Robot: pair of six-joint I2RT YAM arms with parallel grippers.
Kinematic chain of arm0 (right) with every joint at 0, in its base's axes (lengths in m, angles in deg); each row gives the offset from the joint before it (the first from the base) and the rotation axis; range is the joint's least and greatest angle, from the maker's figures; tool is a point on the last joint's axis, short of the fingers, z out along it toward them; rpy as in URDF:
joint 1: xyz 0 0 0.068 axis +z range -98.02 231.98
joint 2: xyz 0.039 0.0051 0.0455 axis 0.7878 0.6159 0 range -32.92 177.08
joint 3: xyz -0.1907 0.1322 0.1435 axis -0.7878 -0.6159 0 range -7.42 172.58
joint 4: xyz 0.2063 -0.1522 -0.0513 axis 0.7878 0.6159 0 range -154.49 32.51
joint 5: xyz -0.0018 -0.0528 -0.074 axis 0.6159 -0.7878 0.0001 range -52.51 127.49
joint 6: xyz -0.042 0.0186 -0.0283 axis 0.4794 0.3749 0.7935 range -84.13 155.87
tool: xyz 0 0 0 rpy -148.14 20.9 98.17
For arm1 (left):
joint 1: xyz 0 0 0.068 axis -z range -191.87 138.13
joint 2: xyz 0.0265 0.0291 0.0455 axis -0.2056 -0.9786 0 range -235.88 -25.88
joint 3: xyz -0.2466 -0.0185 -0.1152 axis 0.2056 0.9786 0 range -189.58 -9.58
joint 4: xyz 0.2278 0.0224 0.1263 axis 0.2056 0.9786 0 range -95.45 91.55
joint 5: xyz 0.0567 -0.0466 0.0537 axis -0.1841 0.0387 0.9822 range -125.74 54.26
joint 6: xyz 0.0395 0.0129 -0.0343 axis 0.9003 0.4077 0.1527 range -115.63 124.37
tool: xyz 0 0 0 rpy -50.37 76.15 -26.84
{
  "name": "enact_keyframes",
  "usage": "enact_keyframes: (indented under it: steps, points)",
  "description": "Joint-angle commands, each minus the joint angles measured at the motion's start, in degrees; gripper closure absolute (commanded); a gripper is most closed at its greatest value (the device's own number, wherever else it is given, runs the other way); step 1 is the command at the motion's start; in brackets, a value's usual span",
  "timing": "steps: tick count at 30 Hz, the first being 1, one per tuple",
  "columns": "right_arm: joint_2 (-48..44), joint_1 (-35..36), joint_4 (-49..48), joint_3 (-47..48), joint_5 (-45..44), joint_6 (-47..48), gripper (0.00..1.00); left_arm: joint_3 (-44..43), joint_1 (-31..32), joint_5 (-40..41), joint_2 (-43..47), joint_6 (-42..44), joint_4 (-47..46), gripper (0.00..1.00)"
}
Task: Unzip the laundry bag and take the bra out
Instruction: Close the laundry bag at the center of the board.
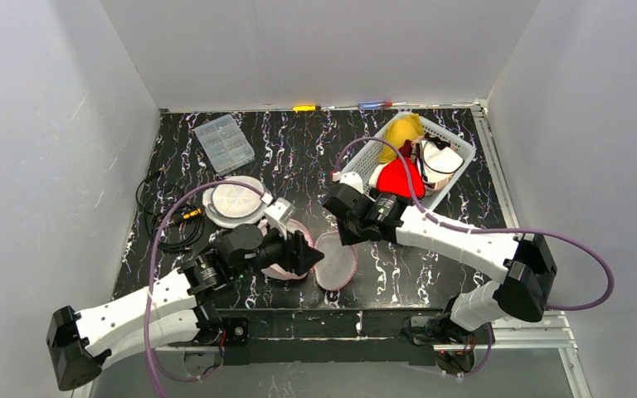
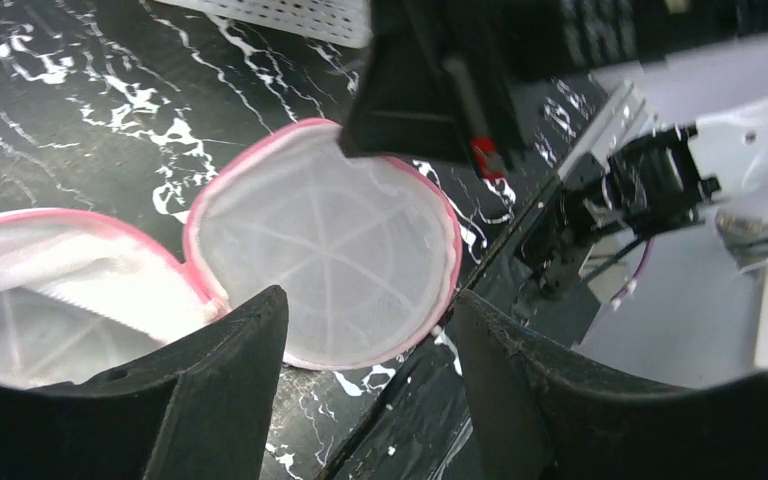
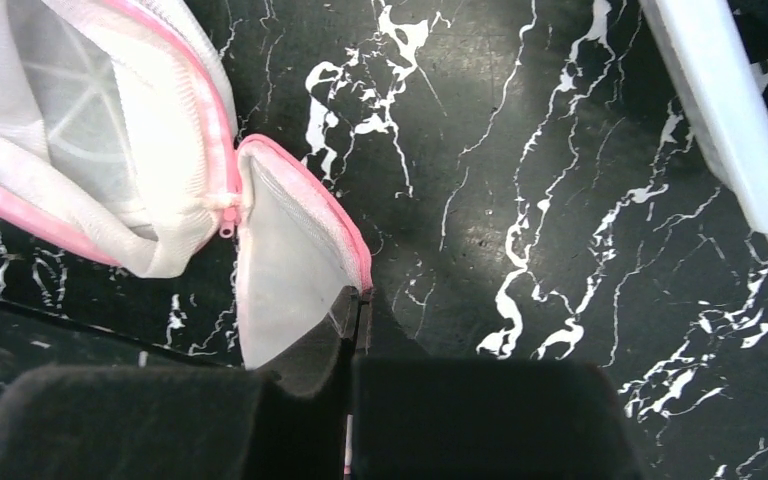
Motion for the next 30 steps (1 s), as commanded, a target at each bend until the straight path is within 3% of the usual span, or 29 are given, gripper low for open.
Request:
enact_keyframes:
  steps: [1, 3, 4, 5, 6, 7, 17, 25, 30]
  points:
    - [-0.9, -2.2, -0.4, 2.8, 5.8, -3.0, 0.99, -2.3, 4.2, 4.5, -1.1, 7.5, -0.5, 0.4]
    - [-1.2, -3.7, -0.6, 2.2, 7.4, -3.8, 0.99, -2.3, 6.1, 5.6, -1.2, 8.0, -0.6, 0.38]
    - [-1.5, -4.3, -1.1, 1.7, 8.5, -4.1, 0.99, -2.2, 7.3, 6.6, -1.3, 8.2, -0.8, 0.29]
    - [-1.8, -4.9, -1.6, 1.2, 9.6, -4.6, 0.99, -2.3, 8.4, 7.7, -1.6, 8.7, -0.9, 0.11]
    - [-2.1, -5.4, -2.1, 0.8, 10.5, -5.2, 0.99, -2.8, 9.7, 9.1, -2.3, 9.1, -0.8, 0.03]
    - [-2.5, -5.9, -2.7, 0.3, 11.4, -5.8, 0.99, -3.1, 11.1, 11.0, -3.1, 9.5, -0.7, 0.02]
    - [-5.2, -7.9, -6.6, -1.4, 18.5, -10.0, 0.99, -7.1, 22.5, 29.7, -14.7, 14.1, -0.5, 0.02]
    - [-6.2, -8.6, -8.2, -2.8, 21.3, -11.7, 0.99, -9.4, 24.3, 36.0, -22.2, 12.6, 0.1, 0.04]
    - [-6.5, -8.8, -9.4, -3.9, 22.3, -12.6, 0.99, -12.0, 24.3, 38.6, -26.9, 11.0, 1.1, 0.14]
